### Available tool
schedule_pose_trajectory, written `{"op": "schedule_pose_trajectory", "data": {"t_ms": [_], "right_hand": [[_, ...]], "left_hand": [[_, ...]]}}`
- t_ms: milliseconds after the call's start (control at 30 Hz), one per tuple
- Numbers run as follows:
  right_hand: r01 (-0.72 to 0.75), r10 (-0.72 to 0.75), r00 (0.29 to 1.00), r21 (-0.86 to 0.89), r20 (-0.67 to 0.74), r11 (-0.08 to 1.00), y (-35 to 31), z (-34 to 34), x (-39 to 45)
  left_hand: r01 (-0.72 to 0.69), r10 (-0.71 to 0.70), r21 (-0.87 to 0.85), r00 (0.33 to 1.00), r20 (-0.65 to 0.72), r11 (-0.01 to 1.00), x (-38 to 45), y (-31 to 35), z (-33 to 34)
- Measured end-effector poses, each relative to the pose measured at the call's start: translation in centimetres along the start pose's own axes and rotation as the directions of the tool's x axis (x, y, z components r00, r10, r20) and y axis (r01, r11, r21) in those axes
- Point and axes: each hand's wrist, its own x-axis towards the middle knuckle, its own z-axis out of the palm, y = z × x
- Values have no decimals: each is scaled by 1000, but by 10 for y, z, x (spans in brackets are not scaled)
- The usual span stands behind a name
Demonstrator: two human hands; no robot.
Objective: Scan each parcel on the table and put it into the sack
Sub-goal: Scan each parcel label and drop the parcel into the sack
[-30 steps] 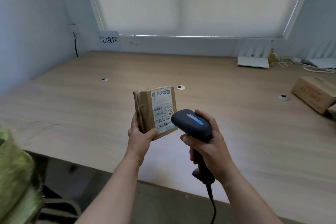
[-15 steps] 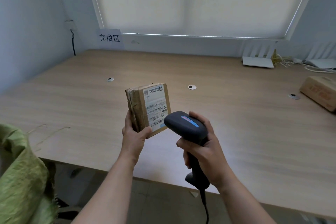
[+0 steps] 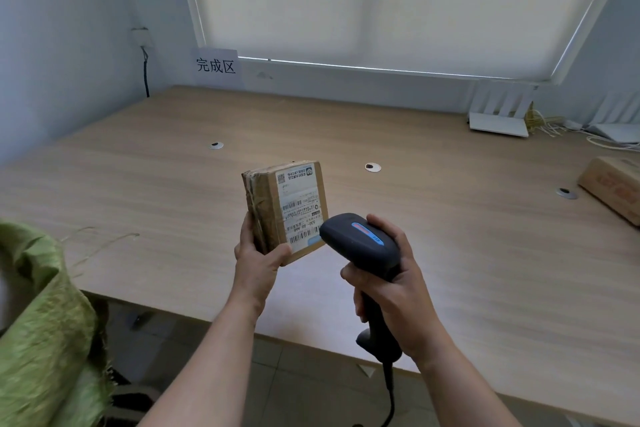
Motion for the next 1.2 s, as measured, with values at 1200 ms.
{"op": "schedule_pose_trajectory", "data": {"t_ms": [1200], "right_hand": [[33, -56, 721, 46, 690, 998, -25, 100, -42]], "left_hand": [[103, 245, 340, 506, -827, 935, -222, 60, -108]]}}
